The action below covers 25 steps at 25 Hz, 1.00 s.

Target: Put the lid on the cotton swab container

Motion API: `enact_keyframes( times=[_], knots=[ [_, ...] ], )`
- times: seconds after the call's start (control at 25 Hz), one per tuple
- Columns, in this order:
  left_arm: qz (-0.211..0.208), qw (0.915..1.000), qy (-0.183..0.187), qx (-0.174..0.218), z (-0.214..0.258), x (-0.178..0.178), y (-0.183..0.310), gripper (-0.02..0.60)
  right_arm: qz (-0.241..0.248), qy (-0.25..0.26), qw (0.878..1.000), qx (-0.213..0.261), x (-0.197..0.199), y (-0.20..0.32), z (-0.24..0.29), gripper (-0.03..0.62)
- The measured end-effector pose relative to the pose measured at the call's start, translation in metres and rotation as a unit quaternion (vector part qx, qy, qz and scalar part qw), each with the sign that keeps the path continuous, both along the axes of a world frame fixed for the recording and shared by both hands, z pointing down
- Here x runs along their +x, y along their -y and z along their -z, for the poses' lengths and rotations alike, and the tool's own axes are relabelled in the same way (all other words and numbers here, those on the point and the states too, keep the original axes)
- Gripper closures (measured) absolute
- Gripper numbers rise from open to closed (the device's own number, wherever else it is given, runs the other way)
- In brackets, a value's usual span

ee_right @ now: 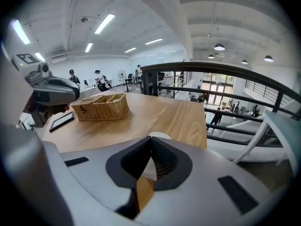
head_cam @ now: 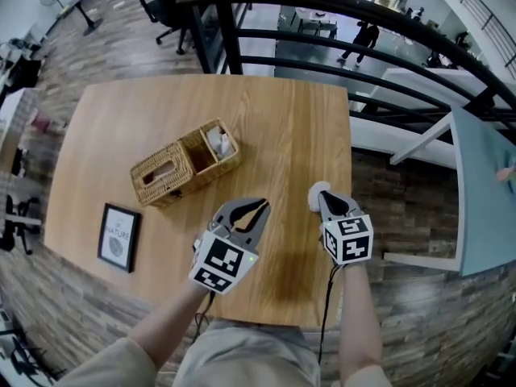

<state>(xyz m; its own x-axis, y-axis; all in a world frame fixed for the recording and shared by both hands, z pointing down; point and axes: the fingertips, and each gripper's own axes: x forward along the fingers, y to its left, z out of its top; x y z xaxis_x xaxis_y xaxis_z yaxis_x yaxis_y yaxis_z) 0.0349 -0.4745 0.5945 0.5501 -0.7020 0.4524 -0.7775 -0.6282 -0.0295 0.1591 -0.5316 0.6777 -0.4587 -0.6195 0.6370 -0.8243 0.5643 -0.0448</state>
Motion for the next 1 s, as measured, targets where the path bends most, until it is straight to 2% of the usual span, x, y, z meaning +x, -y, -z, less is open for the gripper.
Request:
enact_keyframes(
  times=[0.24,0.4,0.56,1.0],
  knots=[
    [-0.003,0.9999,0.001,0.012,0.027,-0.002,-0.005,0.546,-0.048,0.036,0.998,0.007,0.006,-0.004,0.025,0.566],
    [-0.004,0.9995,-0.002,0.030,0.061,-0.001,-0.012,0.546,-0.041,0.043,0.998,0.028,0.001,-0.023,0.070,0.568],
    [0.001,0.9988,-0.021,0.045,0.097,-0.004,-0.021,0.546,-0.038,0.026,0.998,0.044,0.003,-0.046,0.119,0.568],
    [0.011,0.9966,-0.011,0.081,0.162,-0.021,-0.065,0.546,-0.006,0.058,0.990,0.127,-0.002,-0.123,0.251,0.568]
  ],
)
